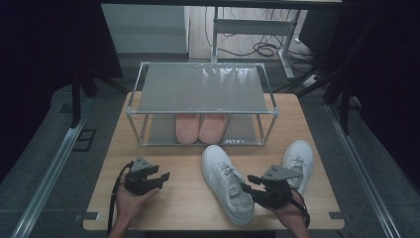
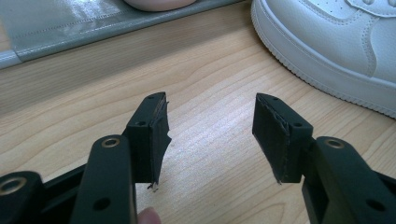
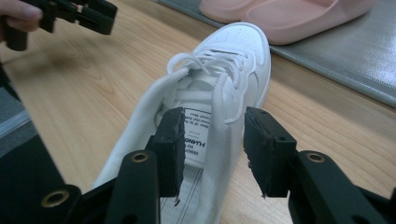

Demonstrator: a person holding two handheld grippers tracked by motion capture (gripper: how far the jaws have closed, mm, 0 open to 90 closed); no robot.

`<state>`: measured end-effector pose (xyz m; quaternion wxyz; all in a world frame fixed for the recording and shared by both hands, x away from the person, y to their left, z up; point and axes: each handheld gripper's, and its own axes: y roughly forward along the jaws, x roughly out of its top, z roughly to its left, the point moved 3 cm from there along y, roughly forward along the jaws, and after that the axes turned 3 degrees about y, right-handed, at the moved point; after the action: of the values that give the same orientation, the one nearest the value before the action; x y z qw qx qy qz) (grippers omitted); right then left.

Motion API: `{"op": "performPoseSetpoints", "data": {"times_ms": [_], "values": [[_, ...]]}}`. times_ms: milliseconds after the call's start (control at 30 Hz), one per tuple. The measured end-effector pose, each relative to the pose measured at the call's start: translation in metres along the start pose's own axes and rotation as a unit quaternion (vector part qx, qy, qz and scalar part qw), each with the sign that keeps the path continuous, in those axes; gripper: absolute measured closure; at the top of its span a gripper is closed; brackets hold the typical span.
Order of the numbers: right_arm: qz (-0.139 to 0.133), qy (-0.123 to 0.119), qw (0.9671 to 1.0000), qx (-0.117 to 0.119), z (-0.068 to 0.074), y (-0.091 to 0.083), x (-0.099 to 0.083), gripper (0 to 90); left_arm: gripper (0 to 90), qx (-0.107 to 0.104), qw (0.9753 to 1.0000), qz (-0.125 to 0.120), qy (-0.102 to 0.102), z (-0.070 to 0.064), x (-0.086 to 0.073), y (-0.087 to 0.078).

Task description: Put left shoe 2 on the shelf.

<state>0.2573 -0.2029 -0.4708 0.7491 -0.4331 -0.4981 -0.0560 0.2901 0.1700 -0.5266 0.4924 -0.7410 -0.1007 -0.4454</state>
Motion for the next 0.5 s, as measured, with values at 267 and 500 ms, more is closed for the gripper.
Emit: {"op": "performPoseSetpoints", "data": {"times_ms": [267, 500], "values": [[0.014, 0.005, 0.9996, -0.025, 0.003, 0.023, 0.004, 57.7, 46.1, -0.001, 1.0000, -0.002, -0.004, 0.002, 0.000, -0.002], [0.026, 0.008, 0.9984, -0.050, 0.002, 0.042, 0.005, 60.0, 46.1, -0.003, 1.0000, -0.006, -0.007, 0.004, 0.001, -0.004]]}}
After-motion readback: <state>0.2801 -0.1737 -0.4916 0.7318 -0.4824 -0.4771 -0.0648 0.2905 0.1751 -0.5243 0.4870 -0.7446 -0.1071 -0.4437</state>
